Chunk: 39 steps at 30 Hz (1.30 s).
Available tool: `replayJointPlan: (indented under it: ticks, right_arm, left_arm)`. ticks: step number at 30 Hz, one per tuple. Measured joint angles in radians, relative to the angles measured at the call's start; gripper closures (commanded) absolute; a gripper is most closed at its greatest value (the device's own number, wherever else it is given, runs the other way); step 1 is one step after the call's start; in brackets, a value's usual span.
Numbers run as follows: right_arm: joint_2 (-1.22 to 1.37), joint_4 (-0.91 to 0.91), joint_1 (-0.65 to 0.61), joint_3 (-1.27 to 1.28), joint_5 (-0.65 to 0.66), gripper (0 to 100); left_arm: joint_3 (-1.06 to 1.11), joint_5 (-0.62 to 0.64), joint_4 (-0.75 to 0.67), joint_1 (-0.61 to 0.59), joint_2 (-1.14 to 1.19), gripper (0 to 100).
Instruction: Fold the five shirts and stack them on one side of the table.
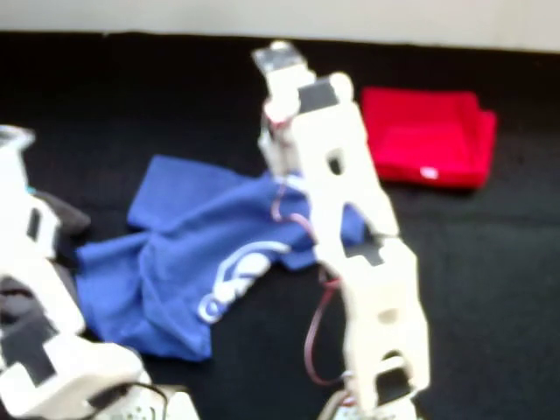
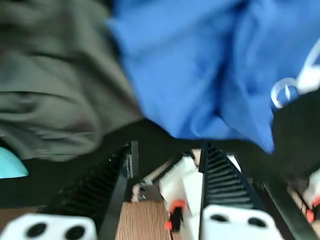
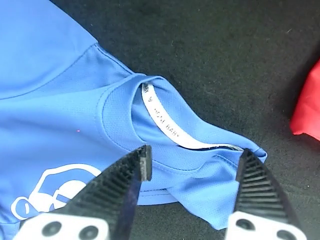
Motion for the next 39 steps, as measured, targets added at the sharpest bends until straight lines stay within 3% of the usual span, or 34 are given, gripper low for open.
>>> replayJointPlan:
  ticks: [8, 14, 23, 25, 27, 34, 39]
  right_arm:
    - [-0.109, 0.000, 0.003, 0.040, 0.000, 72.8]
    - [-0.149, 0.000, 0.005, 0.212, 0.000, 72.8]
    - [-0.172, 0.000, 0.005, 0.270, 0.000, 72.8]
    - [-0.172, 0.000, 0.005, 0.270, 0.000, 72.8]
    - [-0.172, 0.000, 0.005, 0.270, 0.000, 72.8]
    - [-0.172, 0.000, 0.015, 0.272, 0.000, 72.8]
    - [-0.173, 0.000, 0.044, 0.341, 0.000, 72.8]
  left_arm:
    - [0.364, 0.014, -0.121, 0.325, -0.080, 79]
    - [0.450, 0.184, -0.226, 0.450, -0.080, 79]
    - [0.562, 0.253, -0.390, 0.480, -0.080, 79]
    - [0.580, 0.253, -0.416, 0.477, -0.080, 87]
    - [0.585, 0.253, -0.437, 0.479, -0.080, 100]
    - [0.563, 0.253, -0.463, 0.479, -0.080, 99]
    - [0.338, 0.253, -0.376, 0.479, -0.080, 99]
